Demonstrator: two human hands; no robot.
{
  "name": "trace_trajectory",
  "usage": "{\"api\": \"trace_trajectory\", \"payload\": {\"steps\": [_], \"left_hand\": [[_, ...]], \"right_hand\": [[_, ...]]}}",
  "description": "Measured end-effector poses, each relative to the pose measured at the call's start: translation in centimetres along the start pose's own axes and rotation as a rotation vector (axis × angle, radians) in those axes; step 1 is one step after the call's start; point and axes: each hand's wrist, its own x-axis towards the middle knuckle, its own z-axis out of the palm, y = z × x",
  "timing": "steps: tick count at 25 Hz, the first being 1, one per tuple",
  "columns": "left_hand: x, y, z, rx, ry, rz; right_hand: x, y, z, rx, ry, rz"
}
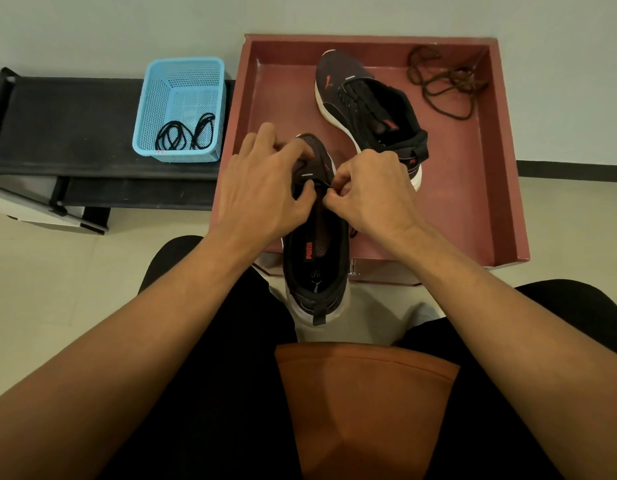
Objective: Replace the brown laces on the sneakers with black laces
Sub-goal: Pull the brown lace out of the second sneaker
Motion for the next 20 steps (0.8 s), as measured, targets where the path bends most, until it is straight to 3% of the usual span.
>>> {"api": "trace_trajectory", "payload": {"steps": [4,13,17,20], "left_hand": [[0.2,-0.1,0.4,0.114,-0.005,0.098],[0.4,0.2,0.3,0.230,-0.009,0.074],[0.2,-1.8,-0.2,0.107,0.069,-0.160],[-0.1,-3.5,-0.3,0.102,0.030,-0.293]], "right_hand": [[0.0,0.0,-0.1,-0.005,-0.008,-0.007],[-0.1,-0.3,0.0,-0.006,-0.003,-0.016],[0.1,0.0,-0.5,0.002,0.011,0.029],[0.1,0.4,-0.9,-0.010,0.012,0.030]]}}
